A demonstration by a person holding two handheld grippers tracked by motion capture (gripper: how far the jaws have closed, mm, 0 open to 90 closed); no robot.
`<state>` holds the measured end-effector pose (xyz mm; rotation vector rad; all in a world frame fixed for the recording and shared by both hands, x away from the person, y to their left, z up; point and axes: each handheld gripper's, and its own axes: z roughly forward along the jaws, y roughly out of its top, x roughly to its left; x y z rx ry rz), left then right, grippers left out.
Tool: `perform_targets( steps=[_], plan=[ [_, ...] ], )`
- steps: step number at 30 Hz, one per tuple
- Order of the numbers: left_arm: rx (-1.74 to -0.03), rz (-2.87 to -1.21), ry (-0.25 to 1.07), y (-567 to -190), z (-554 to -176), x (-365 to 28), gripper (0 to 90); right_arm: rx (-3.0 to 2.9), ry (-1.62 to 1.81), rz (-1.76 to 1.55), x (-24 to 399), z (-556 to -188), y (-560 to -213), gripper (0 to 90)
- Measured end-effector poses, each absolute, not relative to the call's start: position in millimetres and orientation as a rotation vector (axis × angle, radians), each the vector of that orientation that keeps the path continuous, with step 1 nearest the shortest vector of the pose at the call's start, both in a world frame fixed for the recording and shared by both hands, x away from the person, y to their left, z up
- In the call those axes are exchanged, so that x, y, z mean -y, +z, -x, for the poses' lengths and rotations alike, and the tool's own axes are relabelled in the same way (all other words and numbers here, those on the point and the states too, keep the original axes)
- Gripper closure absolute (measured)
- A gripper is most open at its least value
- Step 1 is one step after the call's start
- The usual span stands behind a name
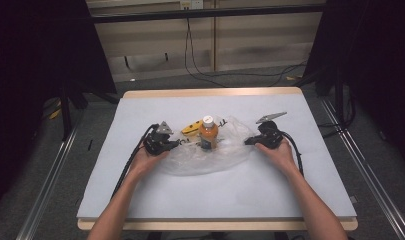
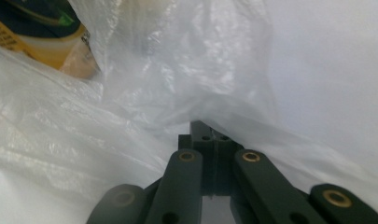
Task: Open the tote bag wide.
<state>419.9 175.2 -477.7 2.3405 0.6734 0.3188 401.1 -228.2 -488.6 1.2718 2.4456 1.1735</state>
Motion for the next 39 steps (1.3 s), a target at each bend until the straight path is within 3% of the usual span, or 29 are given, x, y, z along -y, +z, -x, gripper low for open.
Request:
perform_targets(
  steps=[10, 25, 39],
  plan=[
    [-0.726, -2.315, 0.367, -479.3, -413.5, -214.7, 90.0, -2.464, 1.135, -1.252, 253.9, -384.7, -486.3, 90.0],
    [-0.742, -2.336, 0.38, -477.3, -404.3, -235.0, 90.0, -2.457, 1.066, -1.263, 273.9, -364.0, -482.4, 90.0],
    [-0.839, -2.102, 0.267, -465.6, -405.4, -250.4, 90.0, -2.419, 1.193, -1.238, 267.8, -354.6, -475.3, 90.0]
  ],
)
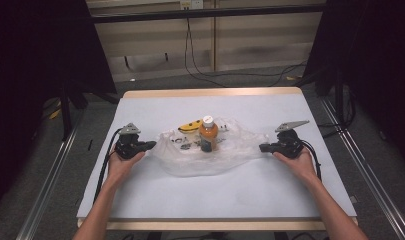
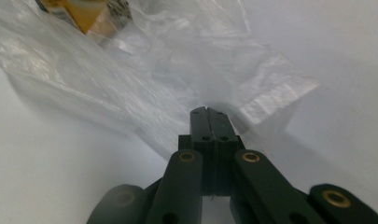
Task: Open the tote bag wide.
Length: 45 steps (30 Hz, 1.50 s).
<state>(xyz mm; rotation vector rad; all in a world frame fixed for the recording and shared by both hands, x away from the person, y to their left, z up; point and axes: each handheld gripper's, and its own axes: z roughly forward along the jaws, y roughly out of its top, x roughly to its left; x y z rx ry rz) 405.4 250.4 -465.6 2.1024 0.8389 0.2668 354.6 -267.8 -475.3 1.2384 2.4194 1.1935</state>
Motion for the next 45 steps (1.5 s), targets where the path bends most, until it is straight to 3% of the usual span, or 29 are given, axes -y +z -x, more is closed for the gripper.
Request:
perform_targets(
  steps=[12, 18, 22, 28, 38, 45],
  plan=[
    [-0.79, -1.98, 0.301, -426.9, -395.9, -256.5, 90.0, -2.399, 1.322, -1.138, 251.8, -351.5, -453.2, 90.0],
    [-0.619, -2.082, 0.367, -387.5, -389.6, -216.5, 90.0, -2.434, 1.342, -1.072, 229.3, -362.1, -438.4, 90.0],
    [-0.537, -2.112, 0.33, -368.0, -387.4, -178.5, 90.0, -2.488, 1.323, -1.02, 206.6, -374.0, -428.4, 90.0],
    [-0.492, -2.271, 0.22, -396.8, -390.2, -134.5, 90.0, -2.588, 1.264, -0.992, 175.7, -389.2, -436.2, 90.0],
    [-0.547, -2.297, 0.118, -438.0, -406.4, -116.8, 90.0, -2.647, 1.163, -1.006, 157.7, -410.6, -443.5, 90.0],
    [-0.543, -2.352, 0.086, -462.3, -398.4, -107.7, 90.0, -2.705, 1.12, -1.031, 142.7, -430.7, -458.9, 90.0]
  ],
)
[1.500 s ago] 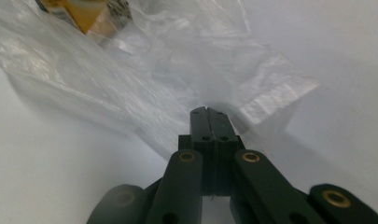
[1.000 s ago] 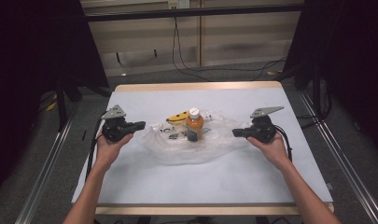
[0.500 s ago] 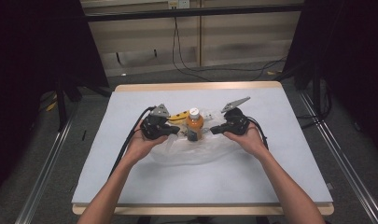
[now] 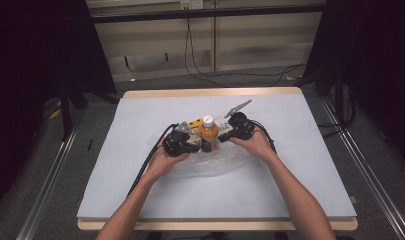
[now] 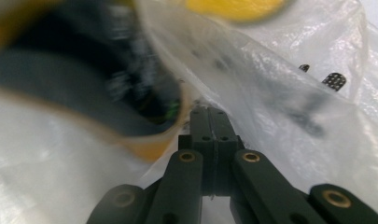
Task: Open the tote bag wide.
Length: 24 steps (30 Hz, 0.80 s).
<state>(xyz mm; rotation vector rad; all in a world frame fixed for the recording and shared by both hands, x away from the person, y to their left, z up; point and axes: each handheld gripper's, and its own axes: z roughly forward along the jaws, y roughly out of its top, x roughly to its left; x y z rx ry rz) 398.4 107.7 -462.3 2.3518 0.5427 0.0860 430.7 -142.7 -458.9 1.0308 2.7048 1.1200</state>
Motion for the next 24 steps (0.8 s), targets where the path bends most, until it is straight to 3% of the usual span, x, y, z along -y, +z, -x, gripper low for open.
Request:
perform_targets(
  steps=[7, 24],
  plan=[
    [-0.44, -2.422, 0.049, -470.6, -377.0, -96.2, 90.0, -2.746, 1.06, -1.108, 125.0, -460.6, -476.7, 90.0],
    [-0.131, -2.532, 0.018, -463.4, -287.5, -65.5, 90.0, -2.645, 1.001, -1.301, 113.8, -509.3, -476.6, 90.0]
  ],
)
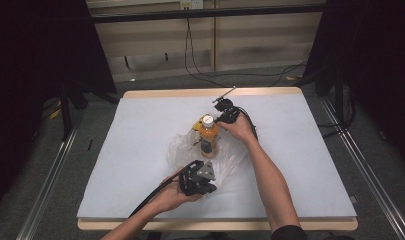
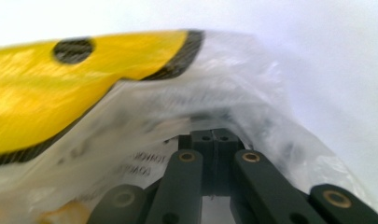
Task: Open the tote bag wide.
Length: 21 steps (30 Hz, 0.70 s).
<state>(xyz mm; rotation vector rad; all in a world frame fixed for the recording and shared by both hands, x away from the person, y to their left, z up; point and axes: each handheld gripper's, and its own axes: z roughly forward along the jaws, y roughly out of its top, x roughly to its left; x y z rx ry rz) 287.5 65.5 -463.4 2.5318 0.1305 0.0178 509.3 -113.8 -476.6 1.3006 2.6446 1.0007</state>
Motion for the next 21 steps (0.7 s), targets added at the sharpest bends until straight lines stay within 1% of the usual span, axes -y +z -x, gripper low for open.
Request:
perform_targets(
  steps=[1, 6, 8, 9, 11, 12, 13, 17, 20, 21],
  plan=[
    [-0.128, -2.52, 0.024, -464.4, -283.5, -65.7, 90.0, -2.634, 1.005, -1.312, 114.8, -512.1, -477.0, 90.0],
    [-0.058, -2.522, -0.032, -463.2, -261.3, -69.0, 90.0, -2.602, 1.012, -1.403, 119.9, -523.1, -478.0, 90.0],
    [-0.069, -2.504, -0.04, -464.5, -256.3, -71.0, 90.0, -2.595, 0.99, -1.394, 119.3, -525.8, -477.2, 90.0],
    [-0.07, -2.491, -0.063, -465.5, -254.9, -72.1, 90.0, -2.586, 0.982, -1.409, 118.9, -526.3, -476.8, 90.0],
    [-0.065, -2.515, -0.077, -463.7, -253.4, -74.0, 90.0, -2.556, 0.977, -1.422, 119.3, -527.6, -477.3, 90.0],
    [-0.063, -2.489, -0.087, -465.8, -250.9, -73.8, 90.0, -2.547, 0.979, -1.434, 119.3, -527.9, -477.3, 90.0],
    [-0.03, -2.506, -0.087, -464.2, -248.7, -73.7, 90.0, -2.526, 0.97, -1.432, 119.1, -527.9, -477.2, 90.0],
    [-0.037, -2.495, -0.051, -465.0, -244.1, -73.2, 90.0, -2.443, 0.931, -1.427, 119.4, -530.9, -478.0, 90.0],
    [-0.042, -2.477, -0.073, -466.6, -246.1, -74.9, 90.0, -2.426, 0.905, -1.449, 119.7, -533.2, -477.1, 90.0],
    [-0.023, -2.489, -0.119, -465.3, -248.1, -76.1, 90.0, -2.417, 0.895, -1.457, 119.7, -533.8, -477.0, 90.0]
  ],
)
